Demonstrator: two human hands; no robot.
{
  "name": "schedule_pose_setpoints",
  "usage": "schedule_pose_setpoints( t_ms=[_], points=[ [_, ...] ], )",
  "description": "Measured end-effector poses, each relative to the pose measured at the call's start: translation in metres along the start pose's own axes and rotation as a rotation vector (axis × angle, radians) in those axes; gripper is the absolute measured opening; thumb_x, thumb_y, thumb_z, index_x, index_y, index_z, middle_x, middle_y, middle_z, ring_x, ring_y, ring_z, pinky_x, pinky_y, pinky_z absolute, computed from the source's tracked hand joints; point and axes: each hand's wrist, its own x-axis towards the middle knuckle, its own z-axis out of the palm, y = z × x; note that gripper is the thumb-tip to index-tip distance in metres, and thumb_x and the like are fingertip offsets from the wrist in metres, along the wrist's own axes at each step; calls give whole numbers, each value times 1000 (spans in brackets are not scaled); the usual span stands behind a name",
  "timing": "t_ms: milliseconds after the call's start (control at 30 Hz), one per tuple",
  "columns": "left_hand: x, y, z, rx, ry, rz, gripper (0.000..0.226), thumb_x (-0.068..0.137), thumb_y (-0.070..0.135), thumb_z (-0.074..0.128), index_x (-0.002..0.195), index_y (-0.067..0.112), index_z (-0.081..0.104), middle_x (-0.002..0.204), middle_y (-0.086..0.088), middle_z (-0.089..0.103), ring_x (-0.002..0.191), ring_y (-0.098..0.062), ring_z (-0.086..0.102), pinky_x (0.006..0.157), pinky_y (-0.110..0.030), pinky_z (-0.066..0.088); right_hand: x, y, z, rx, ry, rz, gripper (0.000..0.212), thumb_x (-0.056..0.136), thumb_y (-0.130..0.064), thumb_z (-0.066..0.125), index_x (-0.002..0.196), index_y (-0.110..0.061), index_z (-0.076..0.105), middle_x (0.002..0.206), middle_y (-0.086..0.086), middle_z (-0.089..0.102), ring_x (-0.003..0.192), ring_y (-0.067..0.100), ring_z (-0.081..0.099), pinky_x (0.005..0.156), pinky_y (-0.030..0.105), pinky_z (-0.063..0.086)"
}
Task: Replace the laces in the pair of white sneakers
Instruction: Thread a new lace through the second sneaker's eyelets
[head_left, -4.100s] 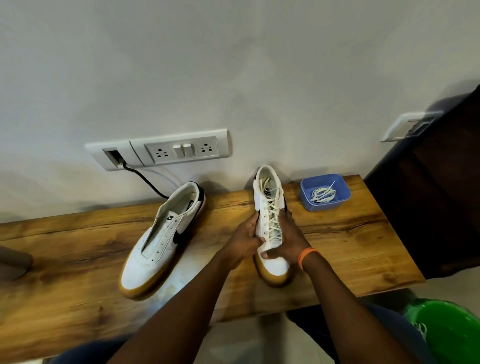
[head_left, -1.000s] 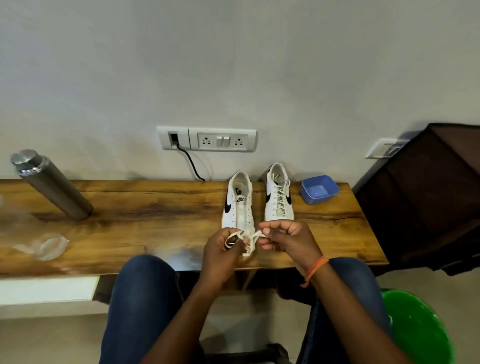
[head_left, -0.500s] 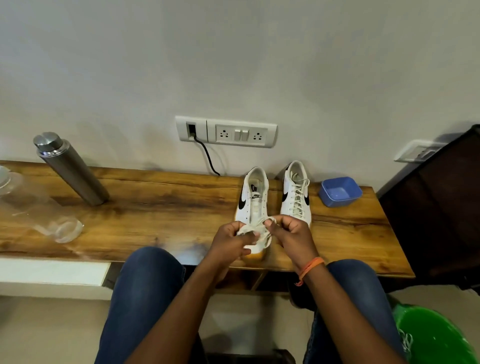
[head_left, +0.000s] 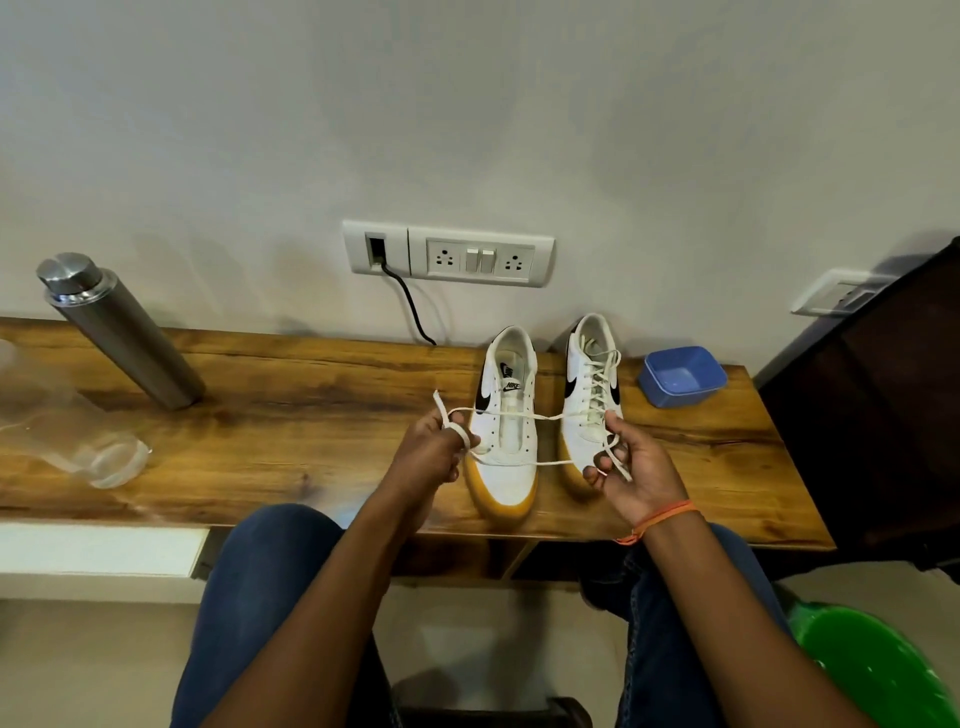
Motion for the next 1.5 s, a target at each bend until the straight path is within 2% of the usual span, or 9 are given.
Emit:
schedule_pose_setpoints(
  t_ms=[100, 233, 333, 567, 733, 867, 1033, 1233, 1500],
  points=[
    [10, 11, -2, 162, 47, 62, 18, 94, 7, 51, 85, 19, 61, 65, 8, 57, 58, -6, 46, 51, -21, 34, 14, -5, -2, -143, 86, -79, 7, 87, -11, 66, 91, -16, 64, 64, -1, 61, 45, 10, 43, 45, 20, 29],
    [35, 15, -19, 372, 66, 138, 22, 81, -8, 59, 80, 13, 64, 61, 5, 56, 56, -8, 48, 50, -17, 37, 40, -1, -19, -1156, 320, -532, 35, 75, 11, 66, 98, -15, 67, 107, 10, 67, 93, 27, 64, 68, 24, 46],
    [53, 16, -30, 471, 72, 129, 17, 78, -7, 68, 85, 9, 67, 67, 0, 62, 58, -9, 53, 49, -15, 40, 51, -4, -28, -1445, 387, -629, 42, 75, 15, 62, 107, -12, 68, 113, 15, 61, 101, 34, 60, 75, 30, 46],
    [81, 28, -41, 308, 64, 31, 16, 88, 3, 56, 96, 11, 68, 65, 4, 56, 57, -10, 42, 50, -23, 31, 74, -35, -49, -1333, 609, -584, 15, 90, -5, 56, 90, -5, 71, 101, 22, 65, 88, 39, 61, 71, 36, 46],
    [87, 37, -53, 25, 83, -92, 37, 90, 12, 35, 97, 5, 71, 57, 3, 39, 51, -12, 26, 50, -26, 20, 96, -46, -75, -956, 528, -151, 29, 98, -16, 49, 107, 6, 64, 77, 12, 62, 72, 30, 59, 83, 43, 50],
    [82, 41, -51, -157, 12, -153, 35, 86, 15, 34, 95, 7, 66, 60, 1, 38, 52, -12, 29, 53, -27, 22, 105, -48, -85, -909, 550, -93, 15, 90, -17, 58, 85, -7, 66, 99, 21, 65, 89, 30, 59, 90, 47, 51],
    [76, 36, -37, -34, -271, -78, 34, 91, 6, 33, 108, 0, 62, 78, -3, 54, 61, -11, 39, 57, -27, 31, 73, -21, -30, -1075, 413, -485, 22, 81, -11, 69, 102, -15, 68, 109, 12, 66, 97, 23, 61, 88, 36, 51],
    [73, 26, -24, 152, -483, 45, 27, 93, -5, 56, 119, -1, 63, 101, -23, 71, 80, -22, 67, 70, -28, 56, 15, 26, 61, -897, -353, -686, 40, 91, -17, 68, 129, -24, 57, 103, -5, 67, 77, 12, 67, 68, 22, 55],
    [80, 17, -37, 801, -251, 210, 4, 83, 6, 75, 86, 3, 75, 73, -12, 73, 59, -13, 66, 58, -29, 57, 46, 14, 31, -1418, -346, -988, 11, 91, -15, 62, 89, -13, 72, 84, -2, 71, 74, 13, 63, 69, 36, 53]
  ],
)
